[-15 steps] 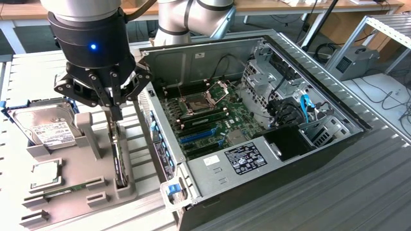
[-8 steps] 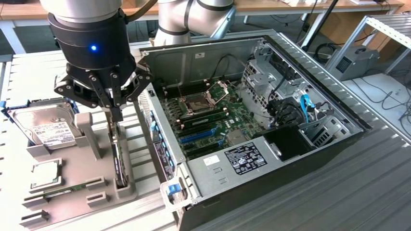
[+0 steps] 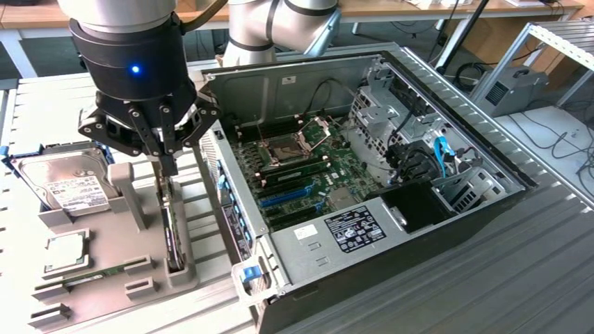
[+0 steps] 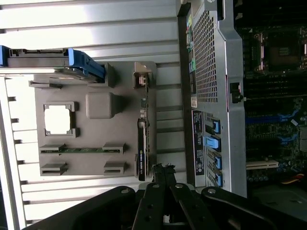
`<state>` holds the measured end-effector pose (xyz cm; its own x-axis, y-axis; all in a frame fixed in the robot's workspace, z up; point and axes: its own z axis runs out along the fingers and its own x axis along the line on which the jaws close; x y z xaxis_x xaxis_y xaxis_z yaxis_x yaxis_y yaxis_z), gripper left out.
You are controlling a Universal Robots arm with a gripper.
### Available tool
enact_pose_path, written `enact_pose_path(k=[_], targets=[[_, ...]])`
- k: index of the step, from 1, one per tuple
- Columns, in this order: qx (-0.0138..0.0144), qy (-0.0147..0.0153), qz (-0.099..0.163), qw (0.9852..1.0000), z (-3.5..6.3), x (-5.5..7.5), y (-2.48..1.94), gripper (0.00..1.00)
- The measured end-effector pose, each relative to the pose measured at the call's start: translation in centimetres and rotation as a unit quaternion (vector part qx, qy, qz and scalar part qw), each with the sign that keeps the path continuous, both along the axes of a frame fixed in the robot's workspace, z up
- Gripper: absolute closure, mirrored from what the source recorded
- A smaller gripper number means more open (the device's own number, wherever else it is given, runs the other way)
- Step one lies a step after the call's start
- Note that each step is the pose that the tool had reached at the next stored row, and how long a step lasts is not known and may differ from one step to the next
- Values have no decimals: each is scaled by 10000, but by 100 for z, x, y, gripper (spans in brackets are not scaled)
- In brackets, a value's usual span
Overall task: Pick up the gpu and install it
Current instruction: 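Pick up the gpu and move the gpu toward the slot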
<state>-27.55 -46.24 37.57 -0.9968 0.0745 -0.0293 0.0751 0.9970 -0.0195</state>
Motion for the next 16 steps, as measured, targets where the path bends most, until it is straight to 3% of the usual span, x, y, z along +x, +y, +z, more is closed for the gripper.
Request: enact_pose_path(k=[4, 6, 8, 9, 11, 13, 16], targets=[[0, 0, 0, 10000, 0, 0, 0, 89], [0, 0, 0, 10000, 0, 0, 0, 76], [0, 0, 0, 10000, 0, 0, 0, 71], [0, 0, 0, 10000, 0, 0, 0, 58], [0, 0, 0, 10000, 0, 0, 0, 58], [0, 0, 0, 10000, 0, 0, 0, 46], [0, 0, 0, 10000, 0, 0, 0, 46]])
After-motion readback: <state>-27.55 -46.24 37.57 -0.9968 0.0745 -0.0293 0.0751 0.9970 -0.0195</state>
